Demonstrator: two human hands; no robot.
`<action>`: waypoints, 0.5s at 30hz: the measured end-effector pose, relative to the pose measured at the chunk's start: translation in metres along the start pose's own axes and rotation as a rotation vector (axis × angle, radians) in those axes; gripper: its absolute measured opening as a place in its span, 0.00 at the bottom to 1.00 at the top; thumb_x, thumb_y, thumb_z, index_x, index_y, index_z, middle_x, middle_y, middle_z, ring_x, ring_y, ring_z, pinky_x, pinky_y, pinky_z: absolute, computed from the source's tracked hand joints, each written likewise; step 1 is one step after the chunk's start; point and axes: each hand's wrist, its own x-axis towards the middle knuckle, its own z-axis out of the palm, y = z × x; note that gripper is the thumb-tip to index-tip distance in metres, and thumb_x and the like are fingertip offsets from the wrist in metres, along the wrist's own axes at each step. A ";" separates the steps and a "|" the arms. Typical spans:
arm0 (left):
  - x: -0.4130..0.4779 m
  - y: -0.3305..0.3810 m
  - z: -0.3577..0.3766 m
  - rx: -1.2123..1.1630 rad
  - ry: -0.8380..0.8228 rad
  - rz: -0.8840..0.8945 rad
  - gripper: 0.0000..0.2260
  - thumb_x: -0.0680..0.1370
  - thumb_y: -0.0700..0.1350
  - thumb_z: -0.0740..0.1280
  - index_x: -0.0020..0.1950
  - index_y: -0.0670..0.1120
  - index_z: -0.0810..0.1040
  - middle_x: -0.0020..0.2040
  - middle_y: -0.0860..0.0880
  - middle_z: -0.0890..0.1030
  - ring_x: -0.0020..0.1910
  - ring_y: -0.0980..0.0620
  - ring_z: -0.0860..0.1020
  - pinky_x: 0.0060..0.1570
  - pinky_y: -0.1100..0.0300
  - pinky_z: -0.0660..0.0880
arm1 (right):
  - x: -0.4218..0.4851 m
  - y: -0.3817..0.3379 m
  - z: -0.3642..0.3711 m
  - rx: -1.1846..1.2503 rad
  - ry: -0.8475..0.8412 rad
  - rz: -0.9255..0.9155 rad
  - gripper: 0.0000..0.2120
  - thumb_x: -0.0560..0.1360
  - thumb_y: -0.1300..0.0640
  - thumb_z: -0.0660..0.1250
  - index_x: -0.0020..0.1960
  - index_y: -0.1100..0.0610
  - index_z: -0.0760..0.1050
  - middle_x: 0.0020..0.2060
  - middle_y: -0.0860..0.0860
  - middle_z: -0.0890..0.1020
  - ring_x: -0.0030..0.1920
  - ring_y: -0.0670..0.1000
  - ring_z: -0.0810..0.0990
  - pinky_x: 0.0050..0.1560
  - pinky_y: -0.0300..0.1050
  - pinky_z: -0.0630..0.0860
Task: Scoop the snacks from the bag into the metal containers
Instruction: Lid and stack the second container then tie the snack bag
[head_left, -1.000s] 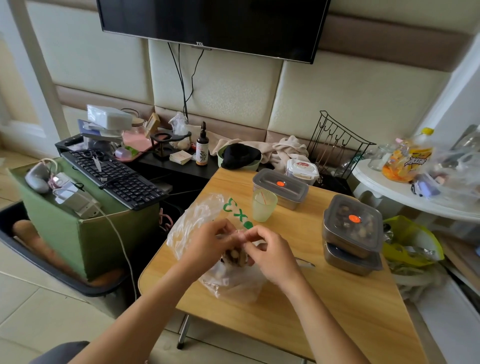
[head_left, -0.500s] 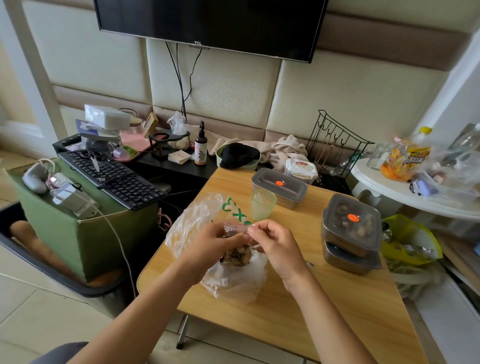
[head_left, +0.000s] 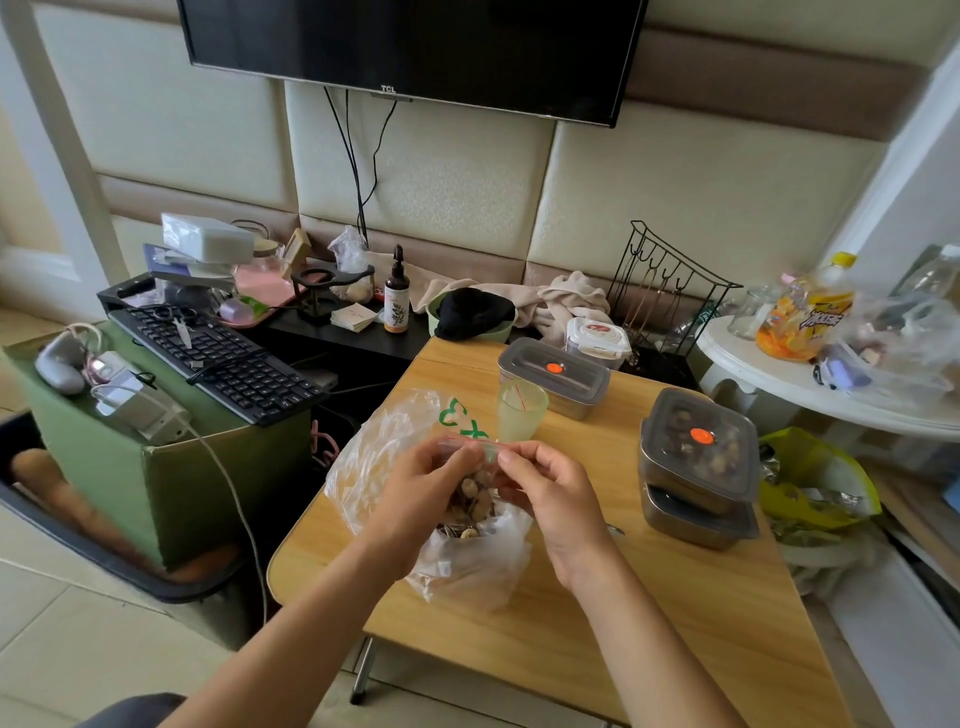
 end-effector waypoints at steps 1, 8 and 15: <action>-0.001 0.000 0.000 0.007 0.004 0.019 0.07 0.82 0.47 0.70 0.52 0.44 0.84 0.44 0.46 0.87 0.42 0.51 0.86 0.38 0.62 0.81 | 0.000 0.000 0.000 0.011 0.009 -0.004 0.05 0.81 0.61 0.70 0.53 0.62 0.83 0.46 0.57 0.88 0.47 0.52 0.87 0.49 0.42 0.82; -0.003 0.003 0.002 0.049 0.057 0.102 0.06 0.81 0.46 0.70 0.50 0.46 0.86 0.43 0.46 0.87 0.43 0.48 0.86 0.43 0.56 0.84 | 0.001 0.000 0.003 -0.095 0.110 -0.130 0.04 0.80 0.62 0.71 0.48 0.62 0.82 0.40 0.57 0.87 0.42 0.56 0.88 0.44 0.44 0.82; -0.008 0.007 0.006 0.048 0.048 0.110 0.05 0.80 0.45 0.72 0.50 0.45 0.86 0.42 0.48 0.87 0.42 0.51 0.86 0.43 0.58 0.84 | 0.002 0.003 0.005 -0.264 0.146 -0.291 0.07 0.79 0.61 0.71 0.43 0.53 0.80 0.36 0.51 0.86 0.39 0.51 0.85 0.45 0.51 0.83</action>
